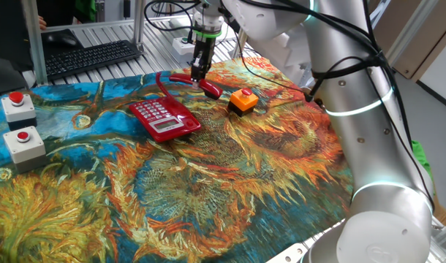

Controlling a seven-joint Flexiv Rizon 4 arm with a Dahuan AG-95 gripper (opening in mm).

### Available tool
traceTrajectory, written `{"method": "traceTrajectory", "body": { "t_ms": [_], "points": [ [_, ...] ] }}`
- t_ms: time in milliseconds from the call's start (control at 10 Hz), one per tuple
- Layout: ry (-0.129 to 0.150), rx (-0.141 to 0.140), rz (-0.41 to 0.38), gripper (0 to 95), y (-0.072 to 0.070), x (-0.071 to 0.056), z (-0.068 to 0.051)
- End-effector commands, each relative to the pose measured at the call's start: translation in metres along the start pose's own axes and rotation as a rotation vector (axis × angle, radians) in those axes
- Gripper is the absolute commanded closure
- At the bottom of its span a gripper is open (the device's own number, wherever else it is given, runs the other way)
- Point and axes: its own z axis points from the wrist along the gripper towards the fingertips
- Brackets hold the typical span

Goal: Place the handset of the telephone on the corresponding phone cradle

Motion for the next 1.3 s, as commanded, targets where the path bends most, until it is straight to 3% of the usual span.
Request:
{"method": "traceTrajectory", "body": {
  "t_ms": [100, 600, 1300],
  "points": [
    [0.0, 0.0, 0.012, 95.0, -0.001, 0.0, 0.0],
    [-0.001, -0.012, 0.0, 95.0, 0.001, 0.003, 0.004],
    [-0.002, -0.025, 0.0, 95.0, 0.024, 0.003, 0.02]
  ]
}}
